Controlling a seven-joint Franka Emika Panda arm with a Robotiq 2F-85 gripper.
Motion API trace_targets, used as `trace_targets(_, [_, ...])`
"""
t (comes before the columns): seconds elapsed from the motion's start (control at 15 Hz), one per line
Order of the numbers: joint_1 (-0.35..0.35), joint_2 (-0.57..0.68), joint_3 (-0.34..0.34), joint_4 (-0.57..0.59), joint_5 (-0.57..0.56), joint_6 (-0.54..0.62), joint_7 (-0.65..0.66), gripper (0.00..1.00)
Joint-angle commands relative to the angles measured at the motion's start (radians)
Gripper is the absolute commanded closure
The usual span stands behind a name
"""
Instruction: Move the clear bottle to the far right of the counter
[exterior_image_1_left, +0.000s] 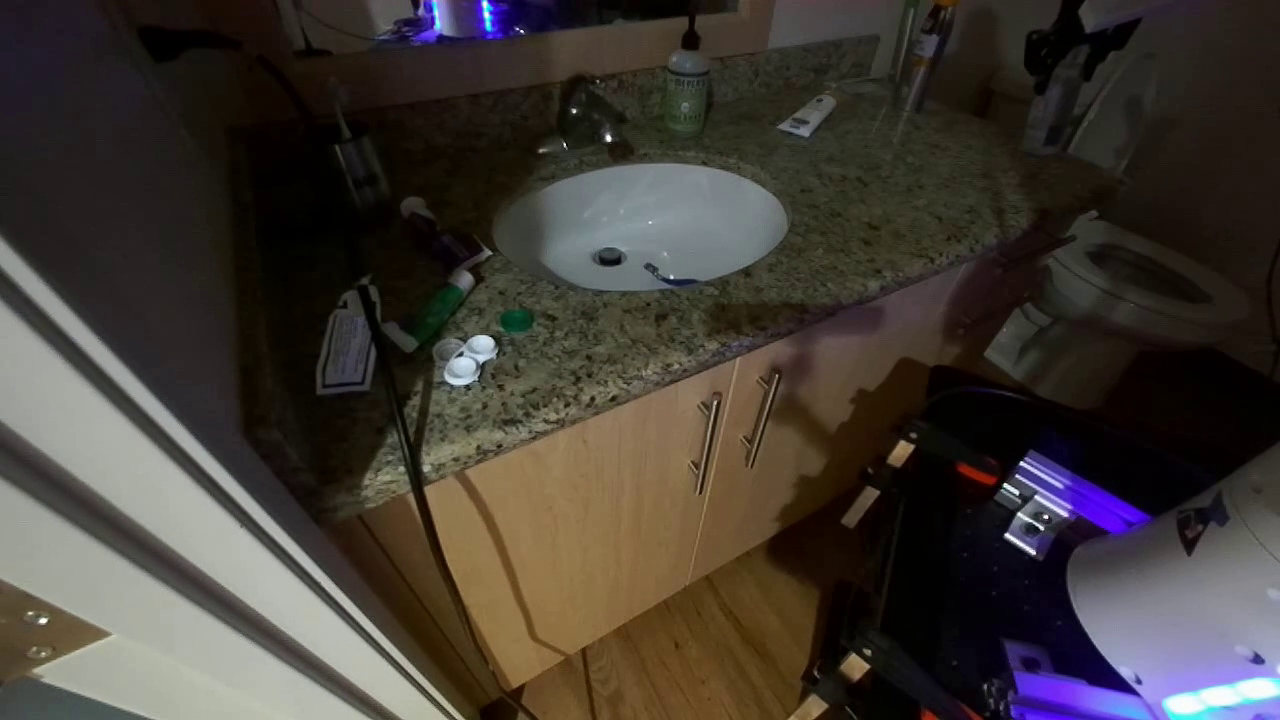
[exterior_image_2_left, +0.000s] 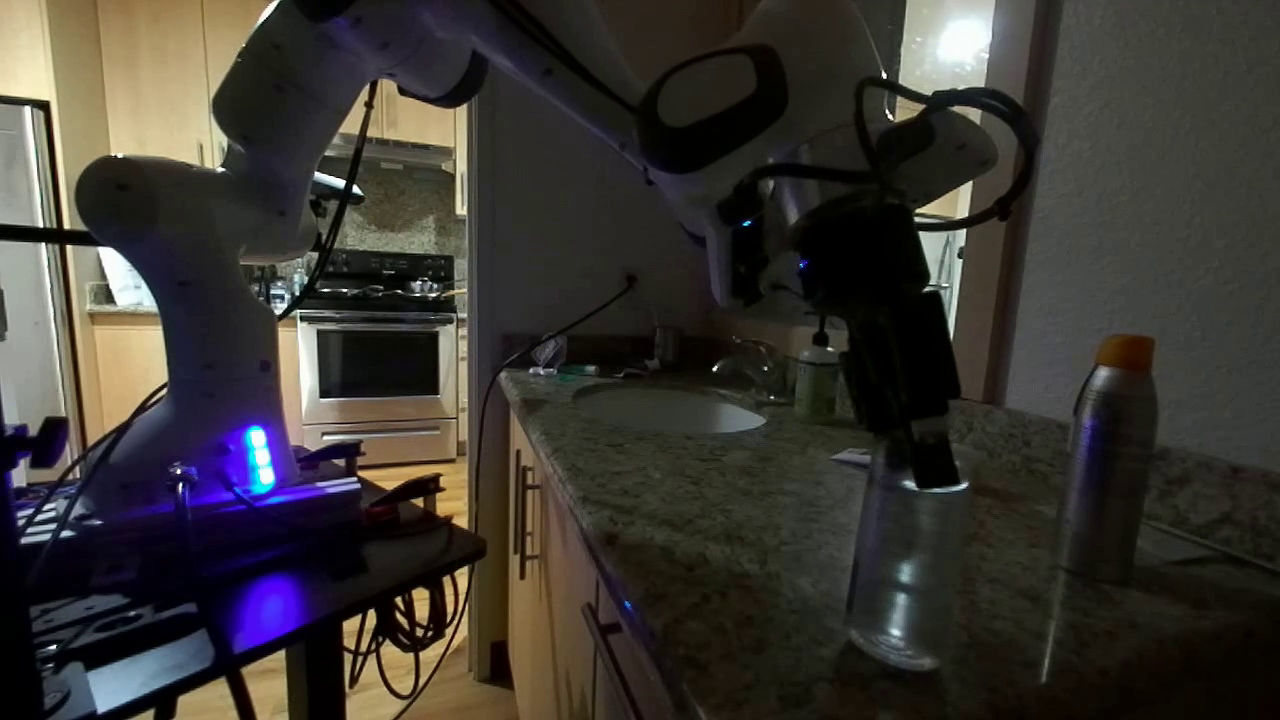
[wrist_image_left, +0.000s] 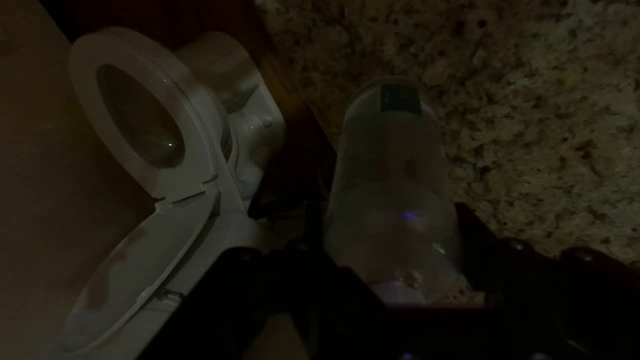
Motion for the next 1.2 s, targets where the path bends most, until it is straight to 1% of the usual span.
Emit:
trace_targets(0.0, [-0.056, 0.037, 0.063, 0.027, 0.051, -0.059, -0.049, 0.62])
trace_targets(0.2, [-0.118, 0.03, 0.124, 0.034, 0.141, -0.067, -0.1, 0.62])
trace_targets(0.33, [-0.155, 0.034, 0.155, 0.043, 0.18, -0.073, -0.131, 0.62])
trace_targets(0.53, [-0.181, 0.035, 0.183, 0.036, 0.203, -0.049, -0.148, 0.62])
trace_targets(0.67, [-0.183, 0.029, 0.19, 0.024, 0.2, -0.033, -0.144, 0.62])
trace_targets(0.73, [-0.178, 0.025, 0.186, 0.017, 0.194, -0.025, -0.131, 0.12])
trace_targets(0.8, [-0.177, 0.02, 0.188, 0.008, 0.195, -0.007, -0.129, 0.11])
trace_targets(0.93, [-0.172, 0.013, 0.189, -0.024, 0.195, 0.034, -0.119, 0.02])
trace_targets(1.0, [-0.176, 0.013, 0.198, -0.037, 0.198, 0.056, -0.128, 0.0])
trace_targets(1.07, [-0.196, 0.025, 0.21, -0.016, 0.211, 0.059, -0.144, 0.0])
trace_targets(1.13, [-0.202, 0.022, 0.217, -0.024, 0.22, 0.084, -0.142, 0.0])
